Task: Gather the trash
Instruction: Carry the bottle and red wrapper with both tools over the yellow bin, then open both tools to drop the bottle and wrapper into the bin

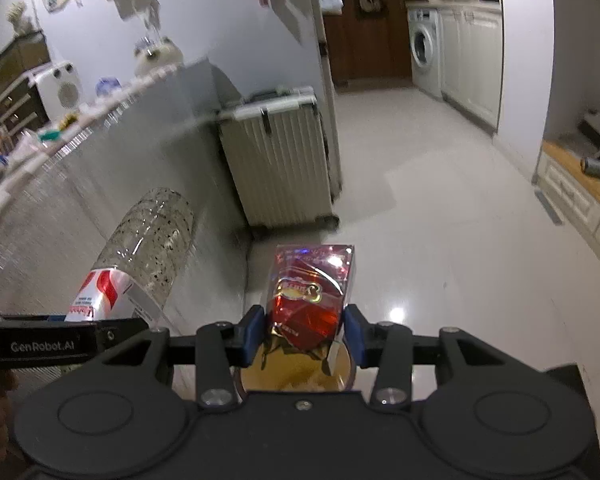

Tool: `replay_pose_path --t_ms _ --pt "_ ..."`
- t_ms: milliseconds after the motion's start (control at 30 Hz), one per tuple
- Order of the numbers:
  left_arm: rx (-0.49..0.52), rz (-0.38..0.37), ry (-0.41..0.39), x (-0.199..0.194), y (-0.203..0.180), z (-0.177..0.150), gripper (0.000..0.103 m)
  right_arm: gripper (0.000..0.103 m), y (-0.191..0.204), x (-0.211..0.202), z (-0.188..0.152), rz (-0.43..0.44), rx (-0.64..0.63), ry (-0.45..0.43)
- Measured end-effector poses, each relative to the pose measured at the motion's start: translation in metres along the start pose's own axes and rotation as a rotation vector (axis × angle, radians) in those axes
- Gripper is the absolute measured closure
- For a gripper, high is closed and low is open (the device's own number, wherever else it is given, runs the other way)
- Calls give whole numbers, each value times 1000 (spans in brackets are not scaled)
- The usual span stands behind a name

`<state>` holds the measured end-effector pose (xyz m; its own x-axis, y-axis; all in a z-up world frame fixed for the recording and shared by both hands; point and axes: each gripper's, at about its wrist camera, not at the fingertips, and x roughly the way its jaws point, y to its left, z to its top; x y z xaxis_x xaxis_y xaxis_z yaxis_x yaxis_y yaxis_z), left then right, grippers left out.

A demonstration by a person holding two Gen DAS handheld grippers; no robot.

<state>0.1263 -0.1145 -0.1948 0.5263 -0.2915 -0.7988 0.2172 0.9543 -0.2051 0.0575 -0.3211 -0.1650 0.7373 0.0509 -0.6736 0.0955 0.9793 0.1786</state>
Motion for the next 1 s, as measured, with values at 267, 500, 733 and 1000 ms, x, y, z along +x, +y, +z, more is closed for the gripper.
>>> replay_pose_path --t_ms 267,500,733,1000 --pt "-106 6 139 95 30 -12 41 59 -21 75 -20 11 109 137" --pt "-167 17 251 172 58 -14 41 59 -37 144 -45 25 231 267" --pt "-254 -24 381 247 76 -27 41 59 -36 202 -57 27 261 353" --pt "-307 -39 445 308 83 -34 41 59 -43 248 -70 34 297 408"
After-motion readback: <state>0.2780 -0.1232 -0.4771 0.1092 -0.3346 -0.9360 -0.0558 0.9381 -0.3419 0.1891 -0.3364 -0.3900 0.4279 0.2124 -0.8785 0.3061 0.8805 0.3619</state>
